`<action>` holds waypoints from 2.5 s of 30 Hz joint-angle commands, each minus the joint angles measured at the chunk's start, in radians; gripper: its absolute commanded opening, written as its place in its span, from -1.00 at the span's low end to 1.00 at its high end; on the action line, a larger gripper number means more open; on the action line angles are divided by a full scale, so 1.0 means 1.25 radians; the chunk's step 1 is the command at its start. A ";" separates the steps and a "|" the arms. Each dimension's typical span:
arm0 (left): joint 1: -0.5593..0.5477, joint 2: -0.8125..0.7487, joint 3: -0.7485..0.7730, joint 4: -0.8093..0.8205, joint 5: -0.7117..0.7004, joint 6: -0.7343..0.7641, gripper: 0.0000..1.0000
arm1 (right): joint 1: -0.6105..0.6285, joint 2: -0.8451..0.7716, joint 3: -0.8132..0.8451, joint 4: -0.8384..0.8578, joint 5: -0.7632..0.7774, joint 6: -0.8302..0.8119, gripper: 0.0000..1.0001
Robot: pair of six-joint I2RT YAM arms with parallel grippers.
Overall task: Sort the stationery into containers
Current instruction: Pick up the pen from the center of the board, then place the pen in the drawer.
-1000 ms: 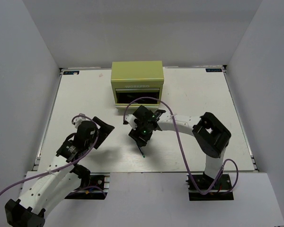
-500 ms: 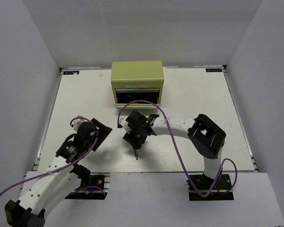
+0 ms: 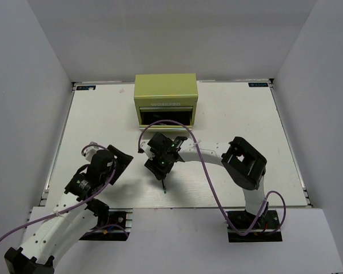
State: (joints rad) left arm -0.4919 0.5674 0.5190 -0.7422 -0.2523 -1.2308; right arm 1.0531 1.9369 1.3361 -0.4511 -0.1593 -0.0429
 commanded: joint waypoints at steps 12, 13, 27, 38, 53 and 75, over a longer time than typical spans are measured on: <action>0.005 -0.022 0.003 -0.025 -0.020 -0.012 0.91 | 0.020 0.024 -0.031 -0.008 0.103 0.037 -0.06; 0.005 -0.022 0.003 -0.025 -0.020 -0.012 0.91 | 0.023 0.025 -0.036 -0.011 0.115 0.038 -0.06; 0.005 -0.022 -0.004 -0.025 -0.020 -0.019 0.91 | 0.029 -0.003 -0.106 0.015 0.248 -0.060 -0.62; 0.005 -0.022 -0.011 -0.010 -0.020 -0.019 0.91 | -0.011 -0.108 -0.031 0.022 0.158 -0.211 -1.00; 0.005 -0.022 -0.026 0.028 -0.006 -0.019 0.91 | -0.145 -0.118 0.134 0.216 0.180 -0.546 -1.00; 0.005 -0.022 -0.034 0.054 -0.006 -0.012 0.91 | -0.226 0.057 0.282 0.189 0.044 -0.693 0.28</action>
State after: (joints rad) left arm -0.4919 0.5461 0.4808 -0.7033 -0.2535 -1.2537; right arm 0.7830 2.0224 1.6157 -0.1905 -0.0727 -0.9234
